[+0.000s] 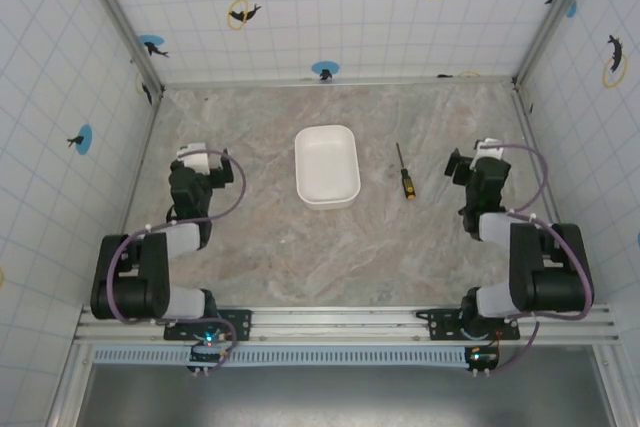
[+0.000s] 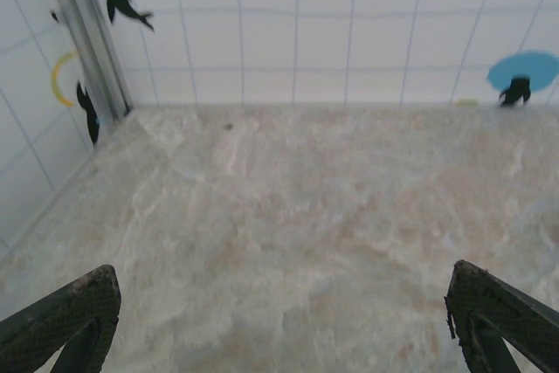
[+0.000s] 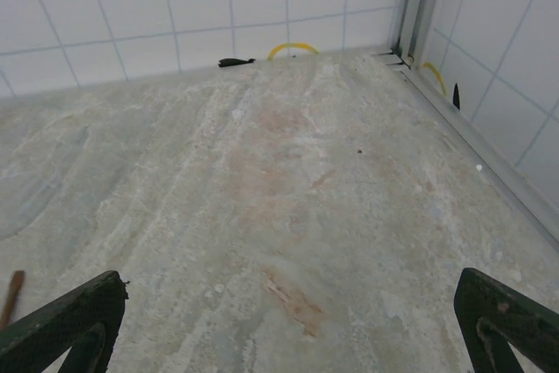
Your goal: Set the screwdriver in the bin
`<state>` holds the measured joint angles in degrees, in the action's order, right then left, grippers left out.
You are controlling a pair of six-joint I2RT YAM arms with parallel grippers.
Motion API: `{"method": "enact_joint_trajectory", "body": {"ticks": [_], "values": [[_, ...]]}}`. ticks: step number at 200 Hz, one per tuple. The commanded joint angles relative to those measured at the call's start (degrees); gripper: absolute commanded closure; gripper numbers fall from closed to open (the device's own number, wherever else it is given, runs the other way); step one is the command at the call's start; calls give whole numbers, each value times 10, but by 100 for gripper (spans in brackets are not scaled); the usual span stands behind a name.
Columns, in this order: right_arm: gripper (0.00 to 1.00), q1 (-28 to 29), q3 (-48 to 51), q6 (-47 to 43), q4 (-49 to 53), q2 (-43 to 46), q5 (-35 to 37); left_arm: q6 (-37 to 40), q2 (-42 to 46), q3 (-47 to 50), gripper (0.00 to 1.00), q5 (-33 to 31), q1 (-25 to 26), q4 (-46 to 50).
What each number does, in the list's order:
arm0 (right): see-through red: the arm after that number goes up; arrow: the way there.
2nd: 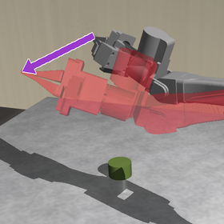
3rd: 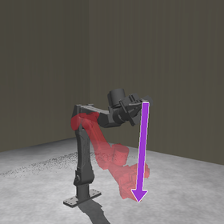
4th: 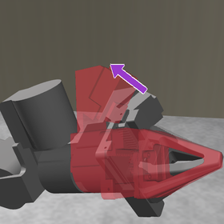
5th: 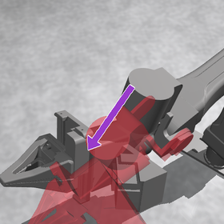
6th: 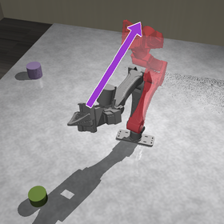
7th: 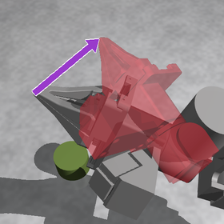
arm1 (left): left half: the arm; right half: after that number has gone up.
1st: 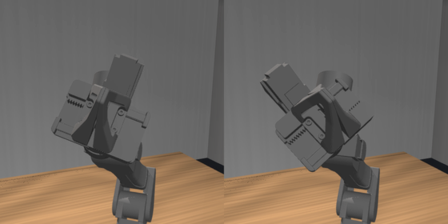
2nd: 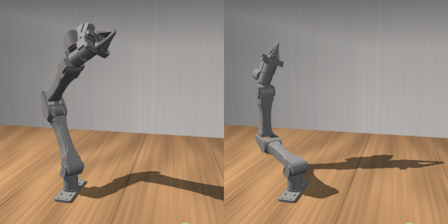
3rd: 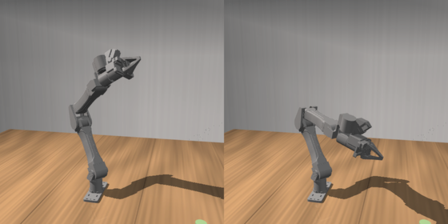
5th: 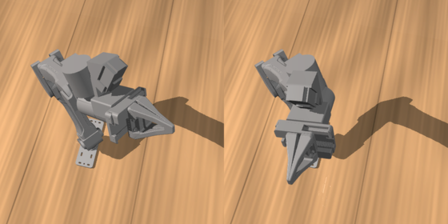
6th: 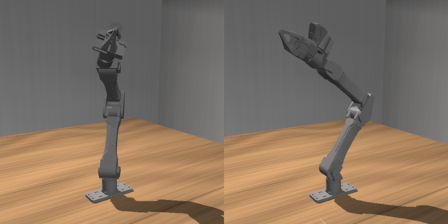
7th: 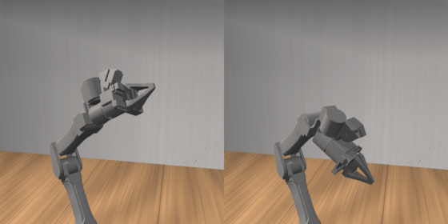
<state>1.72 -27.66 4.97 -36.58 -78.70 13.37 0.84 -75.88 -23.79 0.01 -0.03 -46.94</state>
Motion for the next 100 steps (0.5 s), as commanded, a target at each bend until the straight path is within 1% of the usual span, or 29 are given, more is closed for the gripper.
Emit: {"method": "enact_joint_trajectory", "body": {"ticks": [1, 22, 26, 29, 38, 53, 71, 93, 100], "values": [[1, 19, -57, 7, 151, 42, -20, -50, 33, -36, 3, 36, 0, 126], [1, 36, -117, 36, 279, 55, -42, -93, 29, -74, 3, 78, 2, 205], [1, 37, -126, 41, 303, 54, -52, -93, 27, -79, 3, 88, 2, 214], [1, 38, -133, 46, 317, 54, -59, -113, 26, -82, 3, 96, 3, 219], [1, 42, -148, 60, 359, 50, -76, -130, 22, -87, 3, 115, 4, 229], [1, 51, -169, 79, 403, 38, -103, -171, 14, -82, 3, 151, 5, 227], [1, 70, -181, 101, 436, 21, -123, -221, 4, -59, 2, 203, 11, 194], [0, 99, -199, 114, 458, -4, -137, -251, -10, -46, 2, 223, 23, 189], [0, 106, -207, 121, 482, -15, -143, -256, -15, -47, 2, 232, 25, 192]]}}
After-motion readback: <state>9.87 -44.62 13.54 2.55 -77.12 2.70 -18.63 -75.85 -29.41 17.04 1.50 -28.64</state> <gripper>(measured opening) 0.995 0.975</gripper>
